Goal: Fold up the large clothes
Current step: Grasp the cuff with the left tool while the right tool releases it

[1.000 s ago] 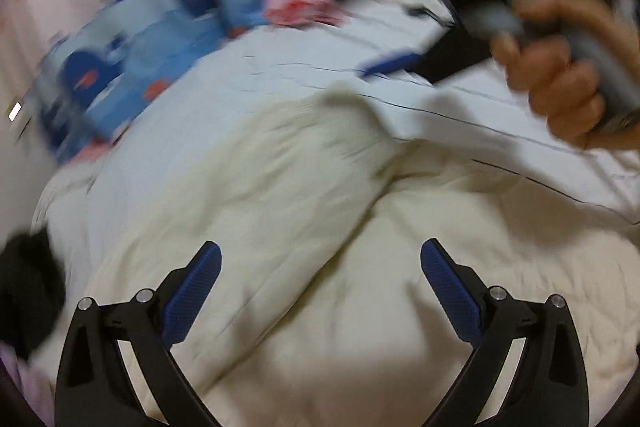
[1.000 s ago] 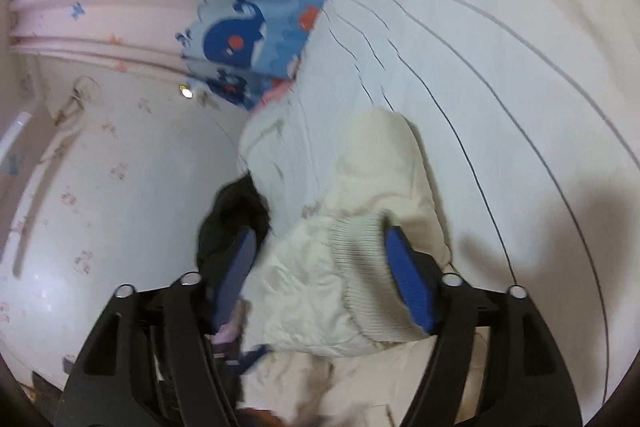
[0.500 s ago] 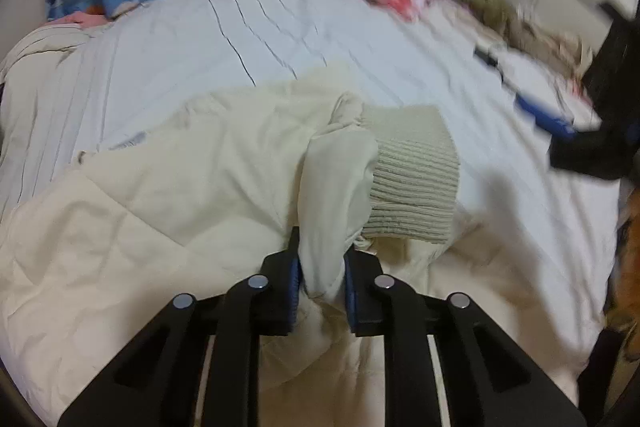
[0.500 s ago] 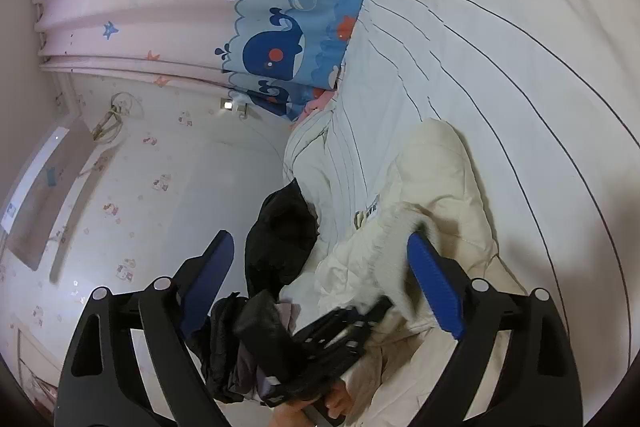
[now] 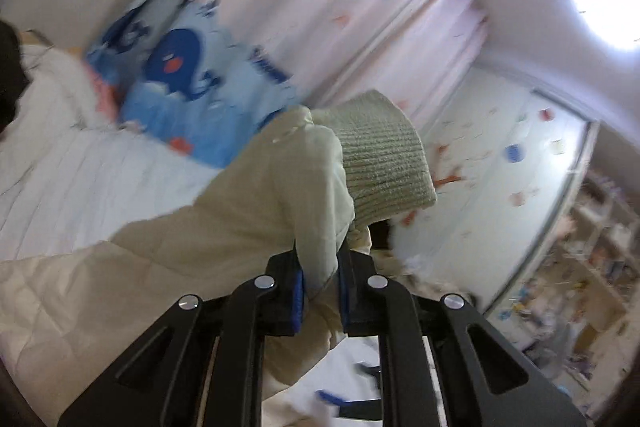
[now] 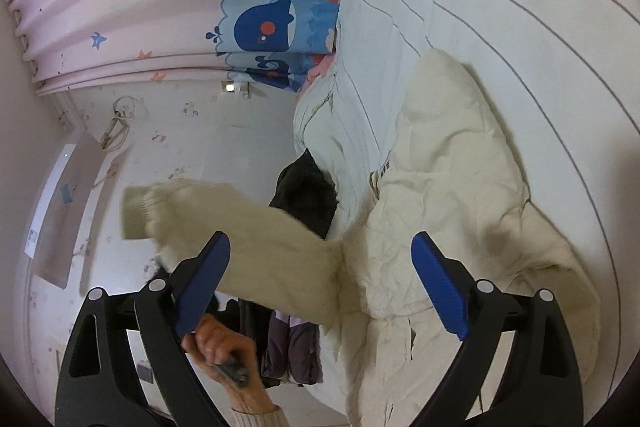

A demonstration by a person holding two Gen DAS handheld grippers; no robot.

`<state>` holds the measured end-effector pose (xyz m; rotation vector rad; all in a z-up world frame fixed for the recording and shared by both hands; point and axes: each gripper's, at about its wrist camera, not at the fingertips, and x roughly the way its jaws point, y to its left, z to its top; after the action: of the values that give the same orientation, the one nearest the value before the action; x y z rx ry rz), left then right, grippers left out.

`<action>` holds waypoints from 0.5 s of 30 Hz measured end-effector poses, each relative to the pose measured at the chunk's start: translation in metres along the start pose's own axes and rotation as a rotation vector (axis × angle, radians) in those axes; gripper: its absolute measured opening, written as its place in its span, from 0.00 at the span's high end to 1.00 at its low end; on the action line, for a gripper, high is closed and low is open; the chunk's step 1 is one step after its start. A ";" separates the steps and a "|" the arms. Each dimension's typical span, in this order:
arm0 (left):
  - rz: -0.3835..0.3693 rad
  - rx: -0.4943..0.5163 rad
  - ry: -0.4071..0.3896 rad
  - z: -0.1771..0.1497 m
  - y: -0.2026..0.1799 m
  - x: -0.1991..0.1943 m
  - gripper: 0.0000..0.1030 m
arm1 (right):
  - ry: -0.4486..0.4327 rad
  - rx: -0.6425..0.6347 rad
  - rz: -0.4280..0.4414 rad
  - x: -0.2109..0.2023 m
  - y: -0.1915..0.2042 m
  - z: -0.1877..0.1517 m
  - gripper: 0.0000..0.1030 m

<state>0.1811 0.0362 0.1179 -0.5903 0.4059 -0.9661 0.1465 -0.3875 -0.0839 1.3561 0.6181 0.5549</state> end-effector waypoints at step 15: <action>0.187 -0.053 0.620 -0.236 0.073 0.160 0.87 | -0.017 0.238 0.065 0.008 -0.053 0.012 0.07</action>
<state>0.1762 -0.1365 -0.1208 -0.2801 1.0225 -0.9469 0.1610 -0.3975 -0.1361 1.6074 0.6433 0.5336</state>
